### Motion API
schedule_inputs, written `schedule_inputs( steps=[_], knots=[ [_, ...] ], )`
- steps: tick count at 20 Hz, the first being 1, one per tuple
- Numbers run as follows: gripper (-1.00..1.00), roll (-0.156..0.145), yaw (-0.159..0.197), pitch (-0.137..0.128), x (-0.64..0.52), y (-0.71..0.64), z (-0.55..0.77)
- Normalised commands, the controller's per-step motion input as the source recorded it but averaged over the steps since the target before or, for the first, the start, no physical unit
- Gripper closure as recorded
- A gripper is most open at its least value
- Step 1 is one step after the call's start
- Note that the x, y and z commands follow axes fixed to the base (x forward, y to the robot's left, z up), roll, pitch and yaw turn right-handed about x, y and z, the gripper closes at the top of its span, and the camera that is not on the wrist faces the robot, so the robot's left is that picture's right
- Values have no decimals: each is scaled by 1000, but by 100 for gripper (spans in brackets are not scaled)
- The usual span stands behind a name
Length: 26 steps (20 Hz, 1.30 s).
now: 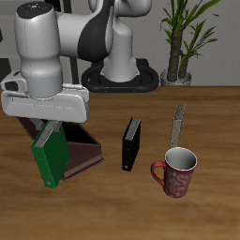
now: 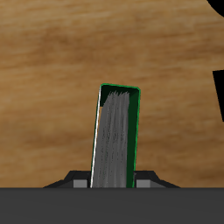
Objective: Place the green book into the right desk caddy's right compartment
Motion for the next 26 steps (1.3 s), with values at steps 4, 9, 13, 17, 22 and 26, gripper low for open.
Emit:
schedule_inputs(
  steps=[4,9,13,17,22,26],
  knots=[
    [100,1,-30,-165,-579,-46,919],
    [100,-19,-17,-130,-669,-94,866],
    [100,34,20,-81,-613,55,474],
    [100,5,19,-65,-592,-33,347],
    [100,6,-18,-39,-469,-46,171],
    [100,-15,2,-37,-692,-59,93]
  ],
)
